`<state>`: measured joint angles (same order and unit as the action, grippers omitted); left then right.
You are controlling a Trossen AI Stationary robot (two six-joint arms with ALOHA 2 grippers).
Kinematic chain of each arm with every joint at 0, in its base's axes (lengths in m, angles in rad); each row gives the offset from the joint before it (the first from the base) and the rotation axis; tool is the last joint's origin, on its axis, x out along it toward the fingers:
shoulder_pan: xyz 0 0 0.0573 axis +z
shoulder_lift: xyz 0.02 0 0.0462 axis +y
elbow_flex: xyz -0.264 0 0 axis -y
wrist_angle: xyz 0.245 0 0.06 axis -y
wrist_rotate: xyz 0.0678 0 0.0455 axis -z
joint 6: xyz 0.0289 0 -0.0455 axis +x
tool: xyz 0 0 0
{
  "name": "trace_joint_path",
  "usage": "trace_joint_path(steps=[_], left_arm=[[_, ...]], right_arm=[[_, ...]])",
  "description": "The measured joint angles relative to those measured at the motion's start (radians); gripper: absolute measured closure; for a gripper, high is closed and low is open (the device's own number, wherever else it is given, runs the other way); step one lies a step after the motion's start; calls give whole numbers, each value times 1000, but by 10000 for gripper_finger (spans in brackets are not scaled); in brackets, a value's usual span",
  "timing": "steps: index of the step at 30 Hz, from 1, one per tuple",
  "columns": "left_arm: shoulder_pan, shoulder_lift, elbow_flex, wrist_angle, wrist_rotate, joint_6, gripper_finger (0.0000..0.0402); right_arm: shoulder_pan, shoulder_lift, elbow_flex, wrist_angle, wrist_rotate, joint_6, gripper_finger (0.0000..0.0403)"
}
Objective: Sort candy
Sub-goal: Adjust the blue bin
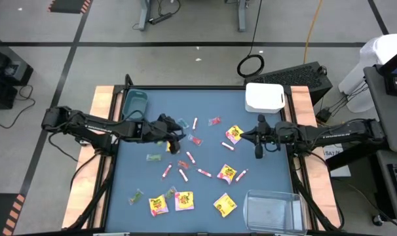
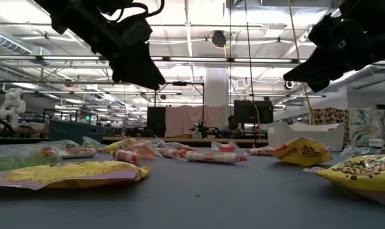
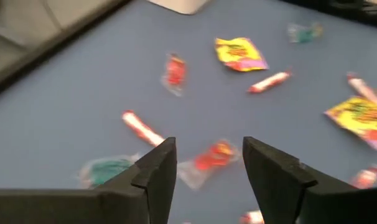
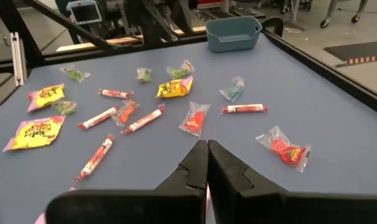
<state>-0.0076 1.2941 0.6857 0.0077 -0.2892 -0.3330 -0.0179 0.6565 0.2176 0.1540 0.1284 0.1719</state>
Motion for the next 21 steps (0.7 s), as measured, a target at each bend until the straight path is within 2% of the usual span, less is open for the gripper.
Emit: trace_joint_path(steps=[12,21], left_arm=[[16,8,0,-61,11,33,212],[8,8,0,-163,27,204,212]], right_arm=[[0,69,0,4,1,57,403],[28,162,0,9,6,99,403]])
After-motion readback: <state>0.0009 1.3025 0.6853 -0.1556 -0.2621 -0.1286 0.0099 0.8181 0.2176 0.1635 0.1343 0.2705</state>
